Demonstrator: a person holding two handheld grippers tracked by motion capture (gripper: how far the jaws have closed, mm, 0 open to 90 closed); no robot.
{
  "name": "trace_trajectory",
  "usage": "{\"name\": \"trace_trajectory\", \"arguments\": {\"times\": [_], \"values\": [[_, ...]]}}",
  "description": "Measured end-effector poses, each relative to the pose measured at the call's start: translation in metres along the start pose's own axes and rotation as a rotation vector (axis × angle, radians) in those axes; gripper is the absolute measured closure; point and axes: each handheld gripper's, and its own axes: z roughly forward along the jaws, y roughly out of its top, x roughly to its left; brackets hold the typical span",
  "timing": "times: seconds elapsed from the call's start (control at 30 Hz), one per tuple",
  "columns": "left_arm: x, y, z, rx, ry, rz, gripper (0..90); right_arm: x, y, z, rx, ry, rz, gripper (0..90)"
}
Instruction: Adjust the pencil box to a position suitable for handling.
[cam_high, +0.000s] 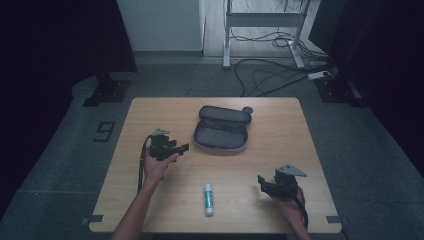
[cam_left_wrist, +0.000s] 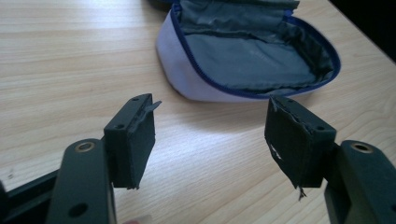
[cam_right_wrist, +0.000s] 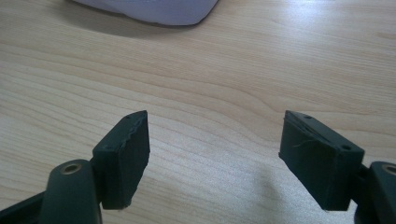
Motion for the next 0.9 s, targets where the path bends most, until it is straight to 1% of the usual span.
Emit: {"name": "trace_trajectory", "arguments": {"times": [0.13,0.23,0.33,0.4,0.5,0.53,0.57,0.73,0.8,0.9], "values": [[-0.004,0.006,0.004,0.007,0.019,0.030,33.5,0.000,0.000,0.002,0.009,0.001,-0.003,23.8],[-0.007,0.009,0.005,-0.004,-0.008,0.020,33.5,0.000,0.000,0.003,0.015,-0.003,-0.003,23.9],[-0.010,0.012,0.008,0.010,0.005,0.038,33.3,0.000,0.000,0.003,0.017,-0.006,-0.002,24.0],[-0.010,0.015,0.010,0.011,0.008,0.034,33.4,0.000,-0.001,0.003,0.014,-0.010,0.002,23.9],[-0.012,0.019,0.011,0.008,0.014,0.038,33.5,0.000,-0.001,0.003,0.015,-0.009,0.002,23.9],[-0.012,0.020,0.012,-0.001,0.022,0.048,33.5,0.000,-0.001,0.003,0.015,-0.008,0.001,23.9],[-0.013,0.023,0.014,0.009,0.035,0.059,33.4,0.000,-0.001,0.003,0.016,-0.008,0.001,23.9],[-0.017,0.029,0.018,0.016,0.040,0.069,33.5,0.001,-0.001,0.005,0.022,-0.010,-0.002,23.9],[-0.018,0.032,0.021,0.007,0.041,0.072,34.1,0.001,-0.001,0.005,0.023,-0.011,-0.004,24.0],[-0.019,0.035,0.027,0.020,0.047,0.071,34.2,0.001,-0.001,0.006,0.026,-0.012,-0.004,23.9]]}}
